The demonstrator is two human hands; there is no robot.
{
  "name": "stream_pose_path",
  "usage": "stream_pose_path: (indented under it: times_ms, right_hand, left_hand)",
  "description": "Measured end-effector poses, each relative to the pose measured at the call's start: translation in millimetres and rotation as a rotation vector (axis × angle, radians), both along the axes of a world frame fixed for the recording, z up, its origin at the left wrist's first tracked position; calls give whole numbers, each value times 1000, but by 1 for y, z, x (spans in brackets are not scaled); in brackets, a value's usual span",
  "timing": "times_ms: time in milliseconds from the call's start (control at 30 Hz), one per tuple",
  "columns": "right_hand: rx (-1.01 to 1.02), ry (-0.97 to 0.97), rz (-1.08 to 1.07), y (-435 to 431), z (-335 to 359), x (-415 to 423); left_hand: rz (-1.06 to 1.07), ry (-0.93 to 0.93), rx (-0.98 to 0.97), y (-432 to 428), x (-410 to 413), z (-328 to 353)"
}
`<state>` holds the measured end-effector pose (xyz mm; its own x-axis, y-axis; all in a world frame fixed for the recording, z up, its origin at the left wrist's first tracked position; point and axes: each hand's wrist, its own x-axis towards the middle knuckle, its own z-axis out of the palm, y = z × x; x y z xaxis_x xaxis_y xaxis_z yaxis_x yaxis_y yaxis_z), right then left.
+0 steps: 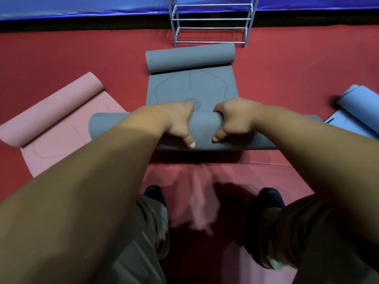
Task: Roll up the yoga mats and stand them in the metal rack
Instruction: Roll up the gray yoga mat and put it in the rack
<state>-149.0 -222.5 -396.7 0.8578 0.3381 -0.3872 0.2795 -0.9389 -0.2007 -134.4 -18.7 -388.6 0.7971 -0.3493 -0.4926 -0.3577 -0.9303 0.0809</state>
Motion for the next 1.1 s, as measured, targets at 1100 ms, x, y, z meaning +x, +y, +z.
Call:
stream_pose_path:
  times_ms: [1100]
  right_hand:
    - [-94,4,-40,5,40,-21]
  left_hand:
    - [39,-24,-135,-9,-18,23]
